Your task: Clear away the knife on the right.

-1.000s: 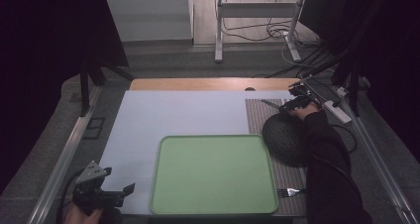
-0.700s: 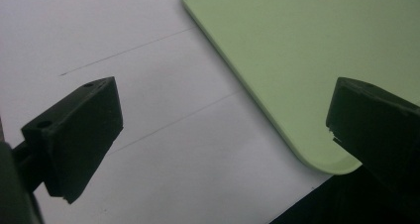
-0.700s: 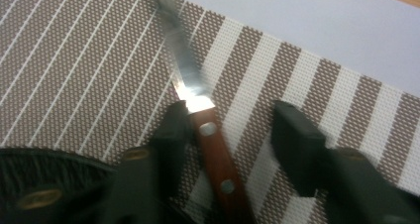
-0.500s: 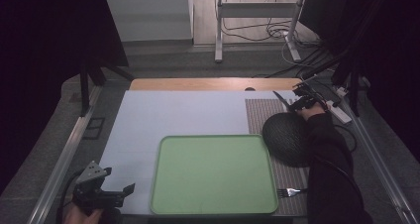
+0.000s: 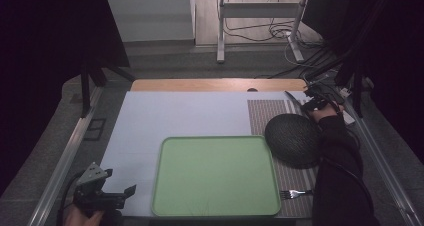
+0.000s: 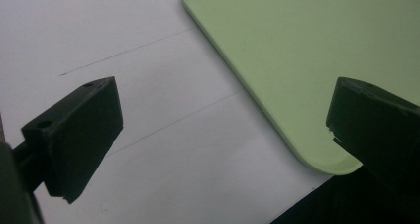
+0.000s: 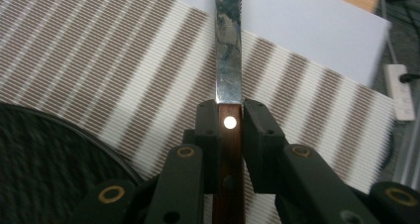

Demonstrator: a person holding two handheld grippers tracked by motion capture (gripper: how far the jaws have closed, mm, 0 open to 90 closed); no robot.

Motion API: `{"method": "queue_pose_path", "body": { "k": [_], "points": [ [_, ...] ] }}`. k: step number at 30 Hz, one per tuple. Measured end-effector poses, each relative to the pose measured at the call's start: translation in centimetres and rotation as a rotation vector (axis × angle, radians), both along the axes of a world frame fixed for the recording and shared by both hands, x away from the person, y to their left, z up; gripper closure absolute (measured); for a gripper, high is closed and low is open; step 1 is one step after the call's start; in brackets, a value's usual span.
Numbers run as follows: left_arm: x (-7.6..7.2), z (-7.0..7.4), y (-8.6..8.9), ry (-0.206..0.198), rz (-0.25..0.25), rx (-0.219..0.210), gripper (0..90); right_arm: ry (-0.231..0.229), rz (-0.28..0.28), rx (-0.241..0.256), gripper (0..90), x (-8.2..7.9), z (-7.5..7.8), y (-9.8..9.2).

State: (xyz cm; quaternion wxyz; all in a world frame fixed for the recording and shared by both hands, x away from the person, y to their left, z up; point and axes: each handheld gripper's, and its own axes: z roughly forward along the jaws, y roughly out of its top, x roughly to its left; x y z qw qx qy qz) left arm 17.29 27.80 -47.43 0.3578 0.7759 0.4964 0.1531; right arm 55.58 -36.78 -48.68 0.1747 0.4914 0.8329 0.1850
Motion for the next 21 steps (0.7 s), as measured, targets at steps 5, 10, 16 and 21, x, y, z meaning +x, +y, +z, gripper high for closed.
{"method": "queue_pose_path", "body": {
  "k": [5, 10, 16, 21],
  "points": [
    [0.0, 0.0, 0.0, -0.001, 0.001, -0.003, 1.7, -0.010, -0.021, -0.004, 77.7, -0.7, 0.9, -1.2],
    [0.0, 0.0, 0.0, -0.001, 0.001, -0.004, 1.7, -0.024, -0.025, 0.008, 77.6, -1.5, 1.8, -1.2],
    [0.0, 0.0, 0.0, -0.001, 0.000, 0.000, 1.7, -0.028, -0.011, 0.037, 77.6, -2.6, 2.4, -0.5],
    [0.0, 0.0, 0.0, -0.003, 0.000, 0.000, 1.7, -0.022, 0.003, 0.064, 77.6, -3.6, 2.6, 0.3]
  ]
}}
